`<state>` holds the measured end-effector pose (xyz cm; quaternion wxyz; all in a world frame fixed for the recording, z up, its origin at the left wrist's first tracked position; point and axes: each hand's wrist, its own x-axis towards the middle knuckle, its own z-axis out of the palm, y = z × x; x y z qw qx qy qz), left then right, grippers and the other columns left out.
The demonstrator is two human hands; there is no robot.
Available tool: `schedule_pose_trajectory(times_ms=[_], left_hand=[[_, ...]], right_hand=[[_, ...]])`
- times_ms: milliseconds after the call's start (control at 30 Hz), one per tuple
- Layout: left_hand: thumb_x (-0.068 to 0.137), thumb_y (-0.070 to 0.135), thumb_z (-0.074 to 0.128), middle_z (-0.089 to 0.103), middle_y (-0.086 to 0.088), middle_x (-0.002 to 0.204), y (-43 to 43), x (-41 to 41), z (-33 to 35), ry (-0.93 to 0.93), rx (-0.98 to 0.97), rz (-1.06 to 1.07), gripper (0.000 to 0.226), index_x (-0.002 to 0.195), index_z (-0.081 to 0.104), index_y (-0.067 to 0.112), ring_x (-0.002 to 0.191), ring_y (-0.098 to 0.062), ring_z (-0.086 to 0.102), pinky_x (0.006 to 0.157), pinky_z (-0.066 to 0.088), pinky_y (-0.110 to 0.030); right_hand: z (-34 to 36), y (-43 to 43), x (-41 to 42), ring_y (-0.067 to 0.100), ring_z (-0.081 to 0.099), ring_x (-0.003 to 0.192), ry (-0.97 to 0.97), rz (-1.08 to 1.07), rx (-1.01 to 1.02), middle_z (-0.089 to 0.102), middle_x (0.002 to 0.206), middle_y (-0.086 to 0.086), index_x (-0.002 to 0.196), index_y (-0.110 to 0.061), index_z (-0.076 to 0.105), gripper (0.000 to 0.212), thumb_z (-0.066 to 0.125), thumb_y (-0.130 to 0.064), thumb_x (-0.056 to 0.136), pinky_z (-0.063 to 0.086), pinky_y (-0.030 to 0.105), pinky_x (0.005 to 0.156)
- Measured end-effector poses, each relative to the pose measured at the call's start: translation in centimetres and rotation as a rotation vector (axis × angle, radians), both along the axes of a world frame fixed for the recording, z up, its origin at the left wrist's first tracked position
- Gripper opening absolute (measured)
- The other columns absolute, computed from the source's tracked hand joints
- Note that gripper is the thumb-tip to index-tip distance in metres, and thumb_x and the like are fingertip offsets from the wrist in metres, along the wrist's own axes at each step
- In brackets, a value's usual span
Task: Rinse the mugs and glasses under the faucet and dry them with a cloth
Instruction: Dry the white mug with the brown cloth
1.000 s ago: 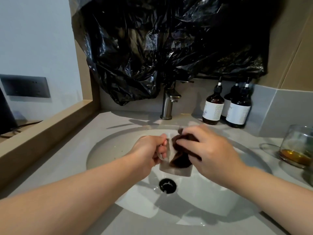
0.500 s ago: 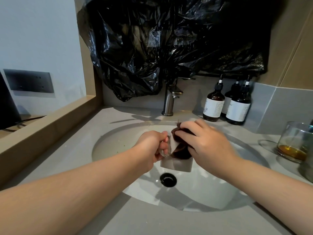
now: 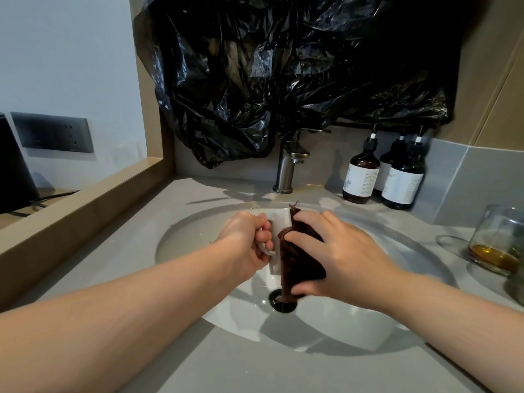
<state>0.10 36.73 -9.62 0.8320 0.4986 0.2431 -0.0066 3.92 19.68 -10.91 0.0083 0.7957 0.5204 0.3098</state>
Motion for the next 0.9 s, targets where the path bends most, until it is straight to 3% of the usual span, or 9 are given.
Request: schedule_pose_trajectory(times_ms=[133, 233, 367, 467, 600, 767, 900], left_hand=[[0.098, 0.018, 0.042, 0.035, 0.003, 0.038, -0.1, 0.0, 0.1, 0.008, 0.01, -0.008, 0.036, 0.063, 0.047, 0.013, 0.049, -0.014, 0.032, 0.057, 0.032, -0.025], [0.099, 0.018, 0.043, 0.036, 0.003, 0.039, -0.1, 0.0, -0.1, 0.002, 0.036, -0.011, 0.036, 0.063, 0.049, 0.012, 0.048, -0.014, 0.033, 0.056, 0.033, -0.024], [0.099, 0.019, 0.043, 0.037, 0.003, 0.041, -0.6, -0.1, -0.4, 0.002, 0.081, -0.06, 0.037, 0.064, 0.05, 0.012, 0.049, -0.014, 0.034, 0.056, 0.034, -0.024], [0.1, 0.018, 0.043, 0.036, 0.003, 0.04, -0.8, -0.2, -0.5, -0.003, 0.074, -0.081, 0.036, 0.065, 0.049, 0.012, 0.047, -0.012, 0.033, 0.055, 0.034, -0.023], [0.099, 0.019, 0.042, 0.036, 0.003, 0.041, -0.3, 0.1, -0.2, -0.004, 0.08, -0.05, 0.036, 0.064, 0.048, 0.013, 0.049, -0.013, 0.033, 0.056, 0.033, -0.024], [0.099, 0.018, 0.042, 0.035, 0.003, 0.041, -0.5, 0.1, -0.2, -0.003, 0.06, -0.079, 0.037, 0.062, 0.047, 0.013, 0.047, -0.013, 0.032, 0.056, 0.032, -0.024], [0.098, 0.017, 0.041, 0.034, 0.004, 0.04, -0.2, 0.1, -0.1, -0.029, -0.007, -0.021, 0.037, 0.062, 0.047, 0.013, 0.042, -0.012, 0.032, 0.055, 0.031, -0.024]], right_hand=[[-0.5, -0.3, 0.8, 0.018, 0.047, 0.105, 0.1, 0.051, 0.101, 0.049, 0.123, 0.0, 0.116, -0.028, 0.056, 0.051, 0.076, -0.042, 0.071, 0.053, 0.033, 0.059], [-0.6, -0.4, 1.3, 0.011, 0.049, 0.104, 0.22, 0.08, 0.21, 0.048, 0.12, -0.009, 0.11, -0.035, 0.06, 0.03, 0.064, -0.034, 0.081, 0.055, 0.036, 0.063], [0.0, -0.4, 1.6, 0.024, 0.058, 0.099, 0.156, 0.071, 0.347, 0.058, 0.113, 0.0, 0.105, -0.018, 0.069, 0.03, 0.047, -0.027, 0.086, 0.055, 0.039, 0.066], [0.3, -0.4, 1.2, 0.026, 0.057, 0.095, 0.046, 0.062, 0.252, 0.061, 0.11, 0.003, 0.104, -0.015, 0.069, 0.029, 0.048, -0.023, 0.086, 0.053, 0.039, 0.055], [-0.4, -0.2, 0.8, 0.022, 0.051, 0.085, 0.001, 0.132, -0.069, 0.06, 0.111, -0.001, 0.103, -0.022, 0.067, 0.026, 0.053, -0.018, 0.082, 0.046, 0.032, 0.043], [0.6, 0.1, 0.9, 0.025, 0.052, 0.087, -0.06, -0.001, 0.132, 0.062, 0.113, 0.001, 0.107, -0.016, 0.068, 0.037, 0.041, -0.015, 0.081, 0.044, 0.029, 0.045], [-0.3, -0.2, 0.1, 0.02, 0.047, 0.086, -0.014, 0.139, -0.064, 0.059, 0.11, 0.001, 0.104, -0.021, 0.068, 0.03, 0.069, -0.011, 0.076, 0.046, 0.031, 0.048]])
